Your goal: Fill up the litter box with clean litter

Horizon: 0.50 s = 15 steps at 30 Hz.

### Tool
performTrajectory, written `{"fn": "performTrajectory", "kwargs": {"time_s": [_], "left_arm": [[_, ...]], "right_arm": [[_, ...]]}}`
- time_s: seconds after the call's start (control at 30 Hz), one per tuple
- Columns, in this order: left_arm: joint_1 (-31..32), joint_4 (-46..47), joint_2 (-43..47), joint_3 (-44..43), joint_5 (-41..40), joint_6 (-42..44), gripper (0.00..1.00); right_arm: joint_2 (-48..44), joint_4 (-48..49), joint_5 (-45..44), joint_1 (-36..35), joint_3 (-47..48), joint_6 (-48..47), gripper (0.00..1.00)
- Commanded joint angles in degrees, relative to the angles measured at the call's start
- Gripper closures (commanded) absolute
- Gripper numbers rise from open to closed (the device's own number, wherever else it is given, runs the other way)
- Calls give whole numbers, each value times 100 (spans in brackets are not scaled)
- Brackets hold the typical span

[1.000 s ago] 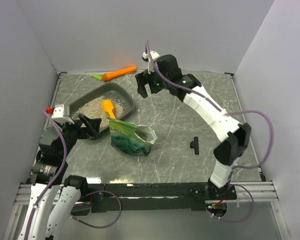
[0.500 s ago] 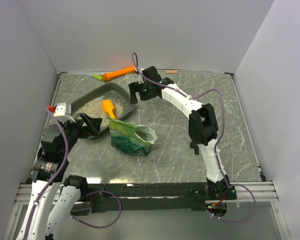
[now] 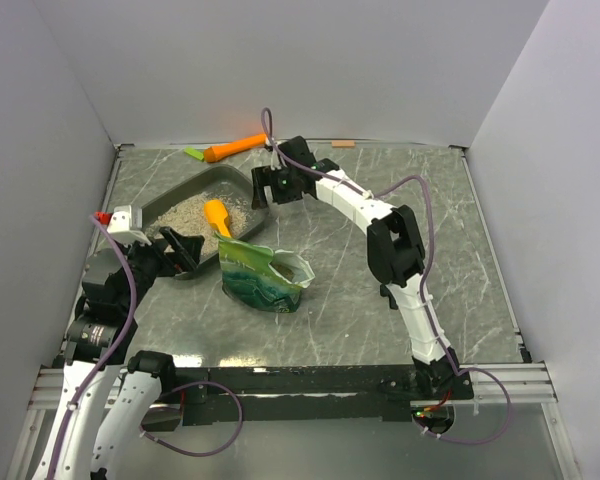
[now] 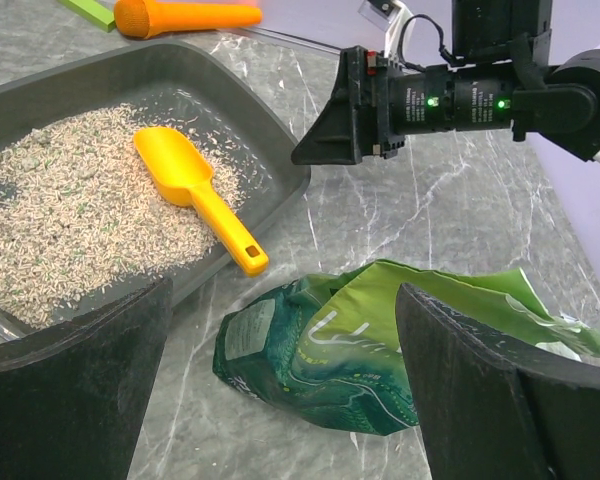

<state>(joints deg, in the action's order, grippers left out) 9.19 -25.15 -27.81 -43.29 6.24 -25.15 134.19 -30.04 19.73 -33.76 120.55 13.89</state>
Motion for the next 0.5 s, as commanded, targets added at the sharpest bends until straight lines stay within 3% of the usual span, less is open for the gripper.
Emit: {"fn": "performTrajectory", "kwargs": {"time_s": [0.0, 0.27, 0.37, 0.4, 0.47], "left_arm": [[-14, 54, 92, 40, 53, 10, 3], [-14, 54, 144, 40, 79, 1, 3], [-14, 54, 162, 48, 62, 1, 3], [-14, 62, 171, 48, 70, 1, 3], [-14, 54, 171, 40, 70, 1, 3]], "right_arm": [[169, -45, -82, -113, 329, 52, 8], [230, -344, -399, -157, 390, -18, 20], [239, -458, -522, -166, 390, -27, 36], [239, -520, -557, -175, 390, -35, 47], [257, -581, -637, -166, 399, -35, 55]]}}
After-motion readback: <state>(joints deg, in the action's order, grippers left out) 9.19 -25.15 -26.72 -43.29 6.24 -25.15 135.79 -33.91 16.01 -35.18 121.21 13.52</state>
